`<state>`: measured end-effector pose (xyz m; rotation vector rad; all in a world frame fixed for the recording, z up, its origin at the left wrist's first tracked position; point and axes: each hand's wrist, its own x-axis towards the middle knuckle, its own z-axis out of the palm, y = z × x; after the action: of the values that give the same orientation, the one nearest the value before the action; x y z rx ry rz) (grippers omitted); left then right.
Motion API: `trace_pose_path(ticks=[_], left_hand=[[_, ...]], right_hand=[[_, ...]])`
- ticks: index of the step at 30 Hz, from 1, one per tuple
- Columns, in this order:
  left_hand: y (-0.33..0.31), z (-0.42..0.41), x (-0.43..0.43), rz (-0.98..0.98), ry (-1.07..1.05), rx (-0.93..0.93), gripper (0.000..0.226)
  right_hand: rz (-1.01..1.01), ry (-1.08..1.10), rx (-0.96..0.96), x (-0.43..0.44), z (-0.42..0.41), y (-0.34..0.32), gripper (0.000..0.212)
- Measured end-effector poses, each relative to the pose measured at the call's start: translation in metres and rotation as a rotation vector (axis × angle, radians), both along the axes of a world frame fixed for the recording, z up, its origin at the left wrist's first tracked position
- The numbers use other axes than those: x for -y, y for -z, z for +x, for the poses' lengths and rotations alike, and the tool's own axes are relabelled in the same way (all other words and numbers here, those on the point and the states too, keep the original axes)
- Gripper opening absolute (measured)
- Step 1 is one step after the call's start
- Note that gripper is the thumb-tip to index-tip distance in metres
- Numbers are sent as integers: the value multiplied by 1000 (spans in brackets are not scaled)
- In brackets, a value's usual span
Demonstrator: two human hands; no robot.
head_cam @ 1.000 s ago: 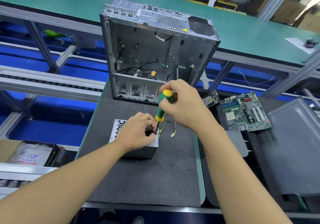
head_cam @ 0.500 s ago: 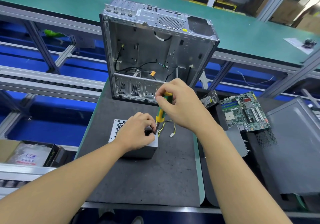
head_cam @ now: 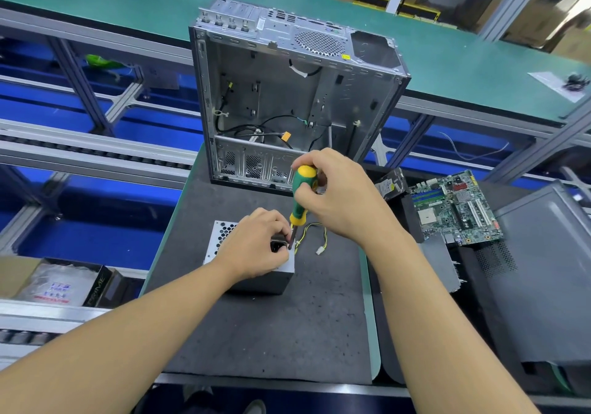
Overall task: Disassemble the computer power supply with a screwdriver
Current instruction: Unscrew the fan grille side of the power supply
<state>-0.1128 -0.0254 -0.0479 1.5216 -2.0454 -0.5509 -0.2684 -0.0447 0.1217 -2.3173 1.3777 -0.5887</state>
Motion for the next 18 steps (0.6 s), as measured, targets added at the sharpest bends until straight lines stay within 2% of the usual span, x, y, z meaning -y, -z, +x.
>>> trace_pose_path(ticks=[7,9,12,18], left_hand=[[-1,0,1,9,-4,-9,12],[-1,0,1,11,-5,-19,11],[-2,0,0,10,-2,-24,8],[-3,0,-1,9,0,-26,7]], right_hand=[[78,-12,19,3,-2,-2,35],[105,-30,23,2,-4,-1,28],[119,-63,45,1,-4,2,8],[29,-50,63,0,-1,8,11]])
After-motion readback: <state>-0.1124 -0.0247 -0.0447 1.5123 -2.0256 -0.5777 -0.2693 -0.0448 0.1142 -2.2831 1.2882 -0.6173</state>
